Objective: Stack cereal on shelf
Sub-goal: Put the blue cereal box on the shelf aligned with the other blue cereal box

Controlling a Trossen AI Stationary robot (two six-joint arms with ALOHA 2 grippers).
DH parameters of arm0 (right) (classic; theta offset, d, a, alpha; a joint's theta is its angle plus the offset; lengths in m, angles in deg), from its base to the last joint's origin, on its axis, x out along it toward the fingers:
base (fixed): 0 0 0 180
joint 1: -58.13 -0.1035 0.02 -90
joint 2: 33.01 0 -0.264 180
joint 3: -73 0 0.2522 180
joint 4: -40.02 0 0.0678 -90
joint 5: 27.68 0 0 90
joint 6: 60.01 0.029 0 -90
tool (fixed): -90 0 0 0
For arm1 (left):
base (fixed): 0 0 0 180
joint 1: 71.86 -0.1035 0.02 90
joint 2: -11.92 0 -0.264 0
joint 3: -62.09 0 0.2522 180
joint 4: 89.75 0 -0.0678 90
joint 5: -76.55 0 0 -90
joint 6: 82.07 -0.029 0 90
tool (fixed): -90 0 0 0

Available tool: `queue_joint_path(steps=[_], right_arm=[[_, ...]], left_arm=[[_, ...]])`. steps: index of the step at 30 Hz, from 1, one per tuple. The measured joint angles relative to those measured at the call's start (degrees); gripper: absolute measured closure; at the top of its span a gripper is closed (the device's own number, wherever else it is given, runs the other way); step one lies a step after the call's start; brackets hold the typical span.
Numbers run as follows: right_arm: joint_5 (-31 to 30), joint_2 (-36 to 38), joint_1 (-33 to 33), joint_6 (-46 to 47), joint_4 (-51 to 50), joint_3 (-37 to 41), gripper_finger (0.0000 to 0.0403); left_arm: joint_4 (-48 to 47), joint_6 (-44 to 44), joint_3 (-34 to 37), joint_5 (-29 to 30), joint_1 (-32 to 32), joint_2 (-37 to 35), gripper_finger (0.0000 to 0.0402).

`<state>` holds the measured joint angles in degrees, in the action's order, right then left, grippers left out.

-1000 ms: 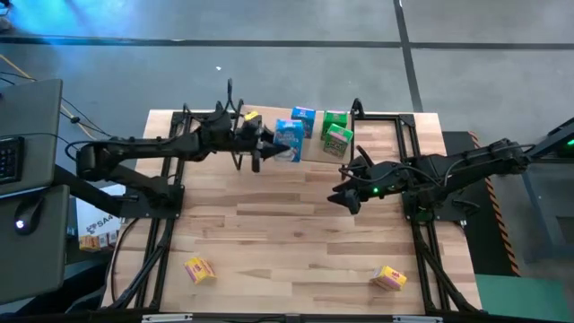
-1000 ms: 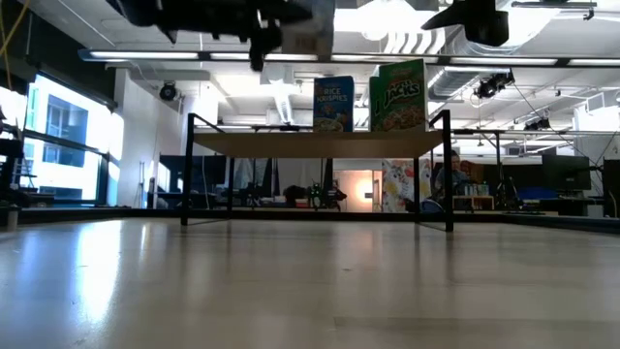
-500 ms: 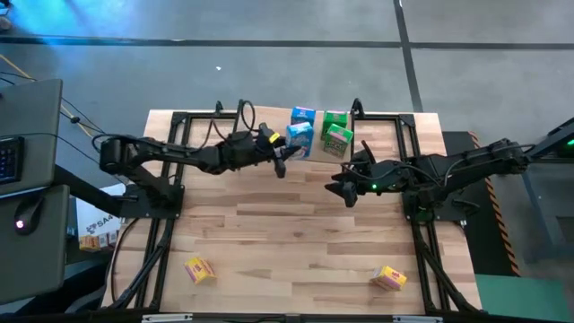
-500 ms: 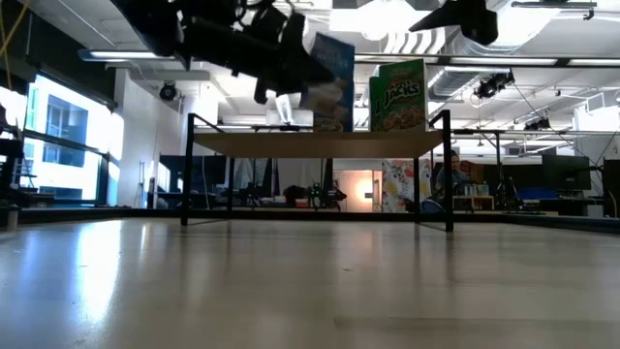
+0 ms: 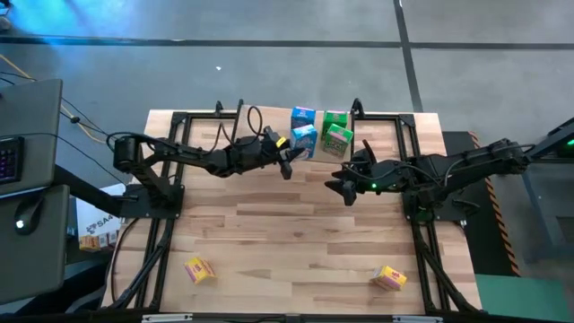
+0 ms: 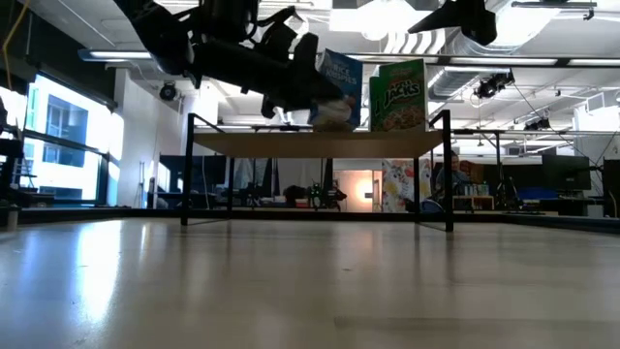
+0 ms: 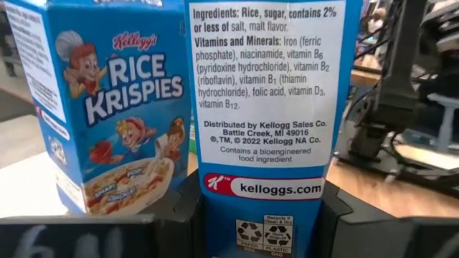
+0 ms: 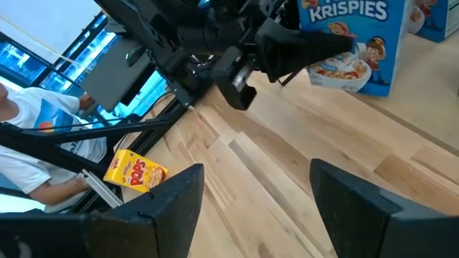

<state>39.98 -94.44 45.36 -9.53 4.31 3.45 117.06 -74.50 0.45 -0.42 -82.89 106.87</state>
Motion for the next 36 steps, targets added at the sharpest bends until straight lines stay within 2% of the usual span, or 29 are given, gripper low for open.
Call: queue_joint_path(steps=[18,32,36], right_arm=[[-0.1,0.0,0.0,0.0,0.0,0.0,0.0151],[-0.7,0.0,0.0,0.0,0.0,0.0,0.0151],[-0.7,0.0,0.0,0.0,0.0,0.0,0.0151]], left_arm=[[-0.3,-6.3,0.0,4.2,-0.2,0.5,0.0268],[-0.8,-4.4,-0.2,3.9,-0.2,0.1,0.0174],[-2.2,-3.0,-0.3,1.5,-0.2,-1.0,0.0157]])
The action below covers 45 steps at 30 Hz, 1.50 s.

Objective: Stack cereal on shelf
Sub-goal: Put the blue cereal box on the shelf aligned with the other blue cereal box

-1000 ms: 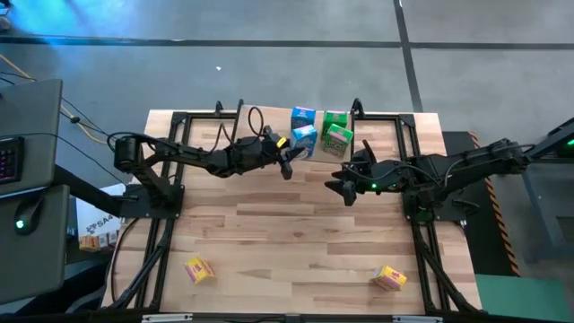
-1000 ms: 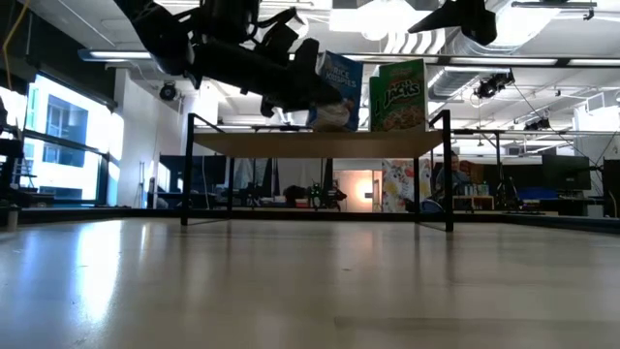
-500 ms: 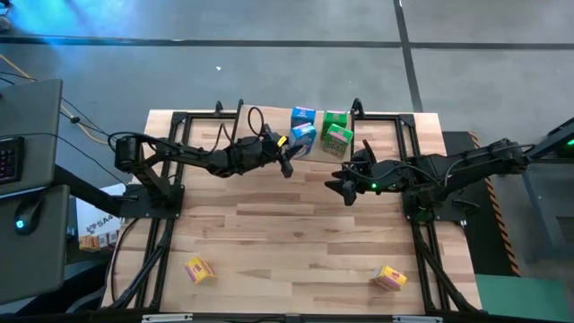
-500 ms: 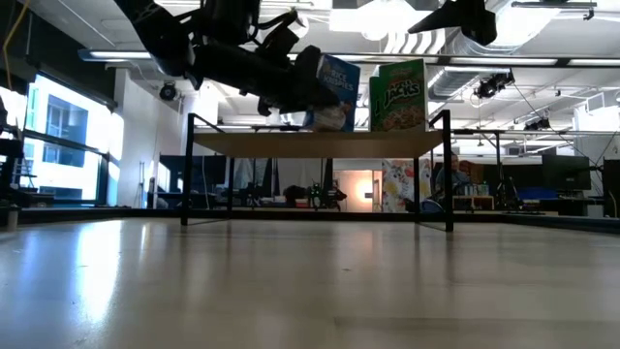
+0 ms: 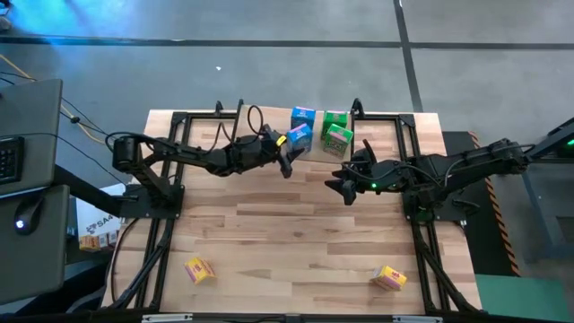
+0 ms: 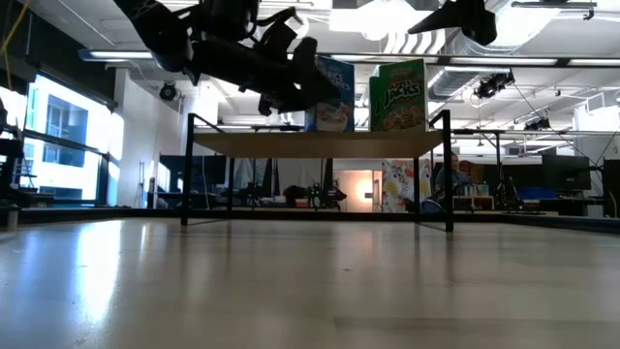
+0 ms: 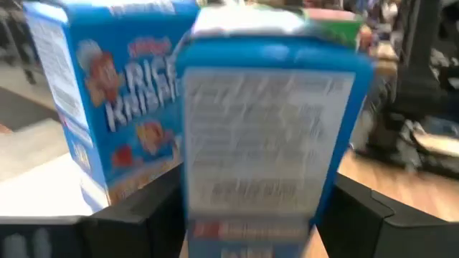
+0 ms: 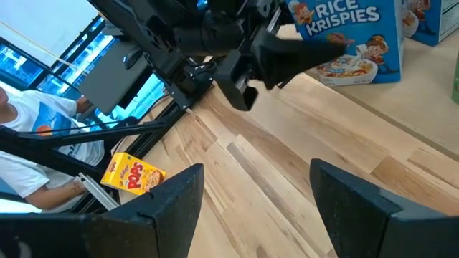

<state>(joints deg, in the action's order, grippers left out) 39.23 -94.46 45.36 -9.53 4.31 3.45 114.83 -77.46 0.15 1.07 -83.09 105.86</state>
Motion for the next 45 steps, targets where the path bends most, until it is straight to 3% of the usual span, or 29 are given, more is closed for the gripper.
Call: queue_joint_path(steps=[17,25,29,34,45], right_arm=[[0.0,0.0,0.0,0.0,0.0,0.0,0.0151],[-0.5,0.0,0.0,0.0,0.0,0.0,0.0151],[-0.6,0.0,0.0,0.0,0.0,0.0,0.0151],[-2.3,0.0,0.0,-0.6,0.0,0.0,0.0151],[-5.3,0.0,0.0,-0.5,0.0,0.0,0.0151]], left_arm=[[-22.8,-1.2,0.0,-2.2,-0.3,-16.9,0.0151],[-30.0,2.7,0.3,-3.6,0.8,-23.3,0.0158],[-25.0,10.0,3.3,-2.1,2.9,-24.0,0.0218],[-17.5,17.9,8.3,4.7,6.6,-22.7,0.0376],[-14.3,31.6,5.4,7.2,5.1,-12.4,0.0401]])
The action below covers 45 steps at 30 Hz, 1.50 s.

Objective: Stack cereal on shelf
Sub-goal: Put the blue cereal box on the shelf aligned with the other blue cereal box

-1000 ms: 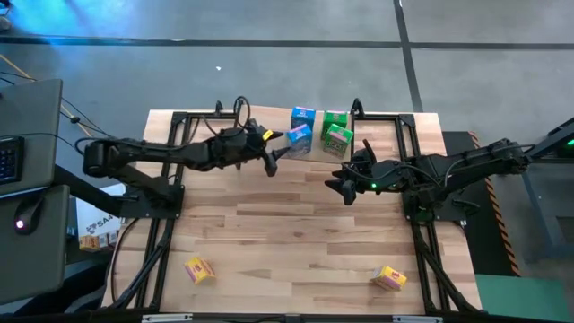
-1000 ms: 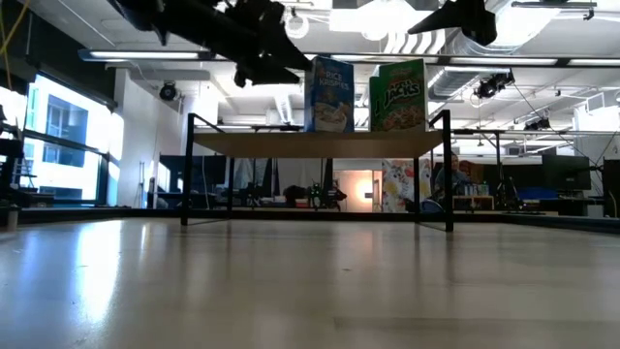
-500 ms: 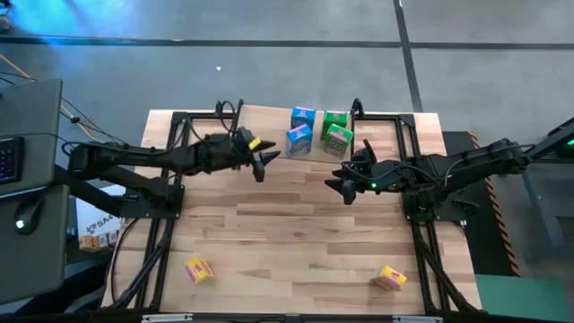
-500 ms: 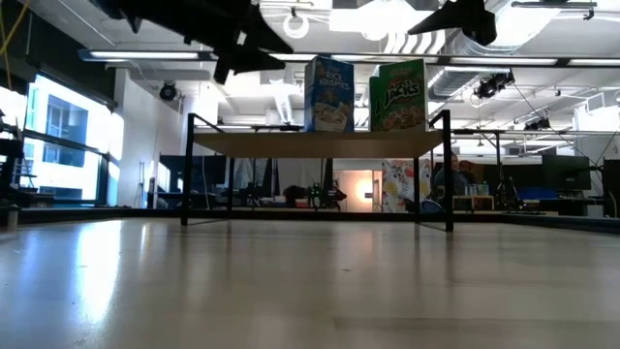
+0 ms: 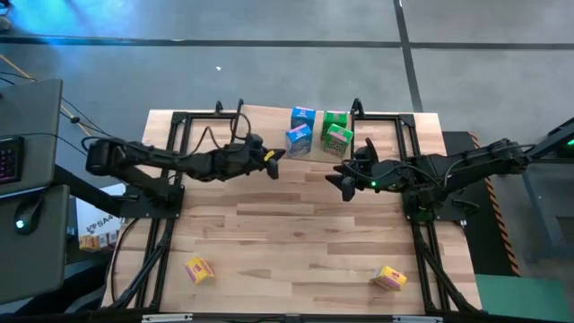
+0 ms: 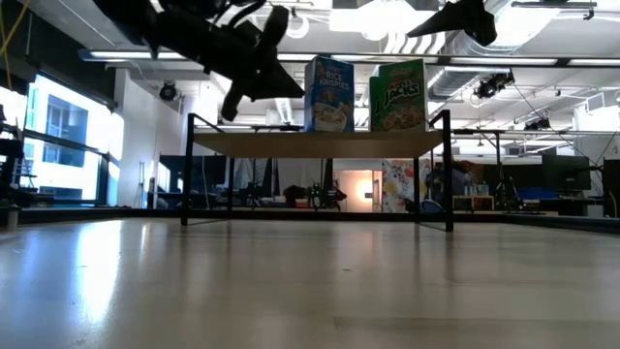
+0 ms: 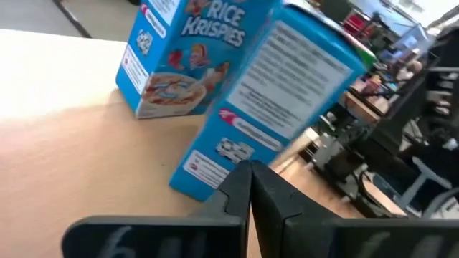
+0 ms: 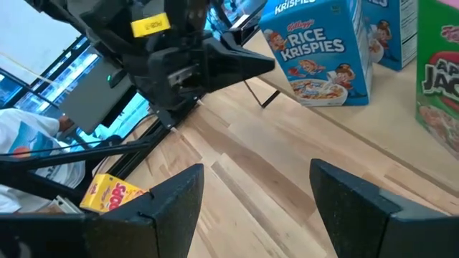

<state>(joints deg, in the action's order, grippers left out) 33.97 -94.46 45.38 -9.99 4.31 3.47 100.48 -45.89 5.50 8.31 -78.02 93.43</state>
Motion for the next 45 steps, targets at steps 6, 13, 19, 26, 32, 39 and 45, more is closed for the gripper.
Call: queue_joint_path(steps=[6,13,19,26,32,39,45], right_arm=[[-0.1,0.0,0.0,-0.1,0.0,0.0,0.0151],[-0.2,0.0,0.0,0.0,0.0,0.0,0.0151],[-0.6,0.0,0.0,-0.1,0.0,0.0,0.0151],[-0.7,0.0,0.0,0.0,0.0,0.0,0.0151],[-1.1,0.0,0.0,0.0,0.0,0.0,0.0151],[-1.2,0.0,0.0,-0.1,0.0,0.0,0.0151],[-1.8,0.0,0.0,-0.6,0.0,0.0,0.0151]], left_arm=[[-0.1,0.2,-2.3,0.3,-0.7,2.7,0.0401],[-0.7,-0.8,-2.8,0.4,-1.1,4.0,0.0401],[-0.6,-2.3,-2.7,0.7,-3.6,4.0,0.0401],[-0.6,-2.4,-2.8,-2.2,-6.7,4.0,0.0401],[-0.5,-4.7,-2.8,-4.7,-8.6,4.0,0.0401],[-4.2,-8.0,-2.8,-5.0,-10.1,1.5,0.0401],[-10.4,-16.1,-2.8,-10.2,-8.8,-0.5,0.0401]])
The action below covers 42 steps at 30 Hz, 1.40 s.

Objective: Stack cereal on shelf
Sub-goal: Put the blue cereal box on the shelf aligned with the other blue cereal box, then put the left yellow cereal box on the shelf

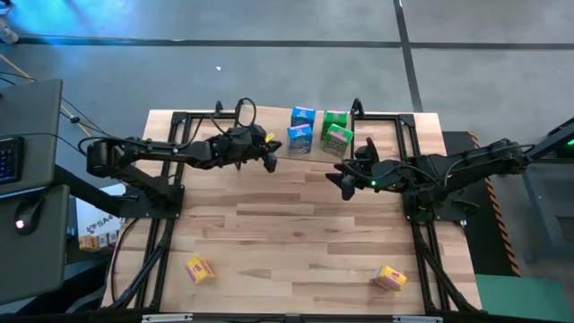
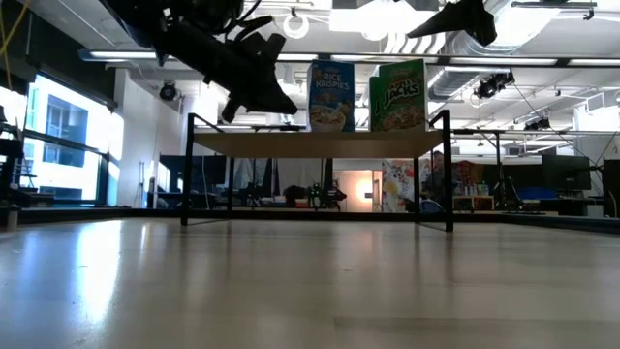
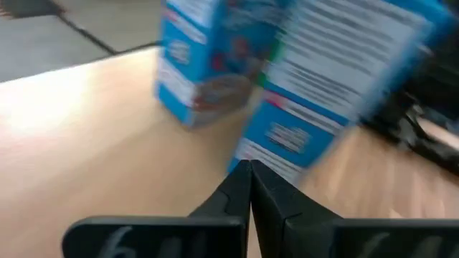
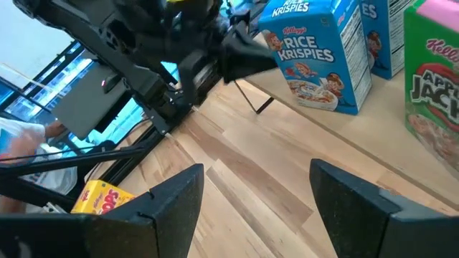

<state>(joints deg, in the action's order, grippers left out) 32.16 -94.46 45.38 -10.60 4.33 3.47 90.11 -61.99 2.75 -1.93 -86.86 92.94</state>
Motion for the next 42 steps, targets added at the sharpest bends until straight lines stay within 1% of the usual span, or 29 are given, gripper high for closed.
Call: queue_joint_path(steps=[2,5,13,18,21,28,32,38,42], right_arm=[[-1.1,0.0,0.0,0.0,0.0,0.0,0.0151],[-2.0,0.0,0.0,0.0,0.0,0.0,0.0151],[-1.6,0.0,0.0,0.0,0.0,0.0,0.0151],[-1.3,0.0,0.0,0.0,0.0,0.0,0.0151],[-1.3,0.0,0.0,0.0,0.0,0.0,0.0151],[-1.4,0.0,0.0,-0.4,0.0,0.0,0.0151],[-1.8,0.0,0.0,-0.4,0.0,0.0,0.0151],[-1.8,0.0,0.0,-0.9,0.0,0.0,0.0151],[-2.7,0.0,0.0,-1.3,0.0,0.0,0.0151]], left_arm=[[0.1,-1.9,0.0,-1.6,0.4,0.3,0.0401],[0.2,-2.7,0.0,-1.9,0.8,1.6,0.0401],[7.1,-4.3,0.0,-2.0,0.6,5.4,0.0401],[8.9,-4.4,0.0,-2.2,-0.2,6.8,0.0401],[10.6,-5.6,0.0,-2.5,-0.6,7.3,0.0401],[12.0,-5.4,0.0,-2.6,-1.7,7.5,0.0401],[13.9,-5.4,0.0,-4.1,-2.2,7.5,0.0401],[12.7,-8.2,0.0,-4.1,-3.0,6.7,0.0401],[8.6,-9.2,0.0,-4.0,-3.9,4.0,0.0401]])
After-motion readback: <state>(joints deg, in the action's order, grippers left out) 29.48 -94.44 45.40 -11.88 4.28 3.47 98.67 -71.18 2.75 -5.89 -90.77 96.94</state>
